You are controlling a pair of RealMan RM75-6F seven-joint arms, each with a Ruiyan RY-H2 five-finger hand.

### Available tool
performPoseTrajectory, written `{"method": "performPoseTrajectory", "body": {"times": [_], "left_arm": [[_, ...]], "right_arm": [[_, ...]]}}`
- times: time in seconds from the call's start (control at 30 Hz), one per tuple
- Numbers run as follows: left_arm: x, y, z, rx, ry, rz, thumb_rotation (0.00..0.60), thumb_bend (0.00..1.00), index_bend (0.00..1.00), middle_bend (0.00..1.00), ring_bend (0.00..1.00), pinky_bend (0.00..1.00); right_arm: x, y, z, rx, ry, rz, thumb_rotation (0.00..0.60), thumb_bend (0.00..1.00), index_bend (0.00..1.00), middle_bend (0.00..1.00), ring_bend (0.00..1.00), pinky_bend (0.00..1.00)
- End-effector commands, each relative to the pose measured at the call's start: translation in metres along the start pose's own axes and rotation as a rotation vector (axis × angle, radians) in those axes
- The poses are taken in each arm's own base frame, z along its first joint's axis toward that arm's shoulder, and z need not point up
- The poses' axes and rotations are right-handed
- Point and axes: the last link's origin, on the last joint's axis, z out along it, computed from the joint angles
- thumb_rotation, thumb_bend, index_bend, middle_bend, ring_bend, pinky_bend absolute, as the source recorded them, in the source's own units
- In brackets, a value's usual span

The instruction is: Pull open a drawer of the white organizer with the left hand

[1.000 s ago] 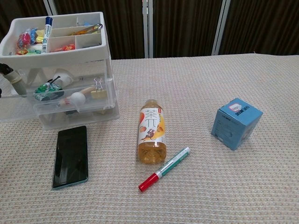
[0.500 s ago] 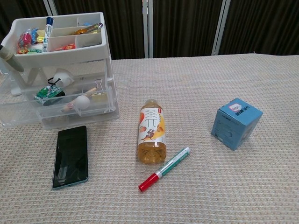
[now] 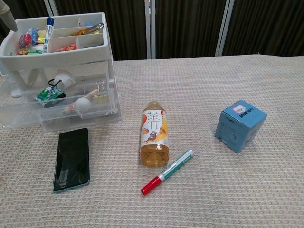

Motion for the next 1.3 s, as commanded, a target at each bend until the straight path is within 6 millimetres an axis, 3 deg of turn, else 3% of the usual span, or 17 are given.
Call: {"method": "performPoseTrajectory", "body": {"times": [0.03, 0.27, 0.6, 1.3], "left_arm": [[0.006, 0.004, 0.022, -0.017, -0.013, 0.13, 0.6, 0.0, 0.39, 0.92, 0.9, 0.8], [-0.01, 0.012, 0.044, -0.037, -0.065, 0.213, 0.6, 0.0, 0.41, 0.97, 0.93, 0.82], [-0.021, 0.023, 0.057, -0.081, -0.159, 0.294, 0.6, 0.0, 0.49, 0.97, 0.93, 0.83], [-0.03, 0.038, 0.071, -0.065, -0.253, 0.417, 0.6, 0.0, 0.42, 0.97, 0.93, 0.83]], "right_arm": [[0.0, 0.0, 0.0, -0.001, -0.002, 0.001, 0.6, 0.0, 0.09, 0.0, 0.0, 0.0], [-0.001, 0.001, 0.001, -0.001, -0.005, 0.005, 0.6, 0.0, 0.09, 0.0, 0.0, 0.0], [-0.001, 0.0, 0.0, 0.004, -0.004, 0.006, 0.6, 0.0, 0.09, 0.0, 0.0, 0.0], [0.0, 0.002, 0.001, 0.002, -0.007, 0.02, 0.6, 0.0, 0.09, 0.0, 0.0, 0.0]]}}
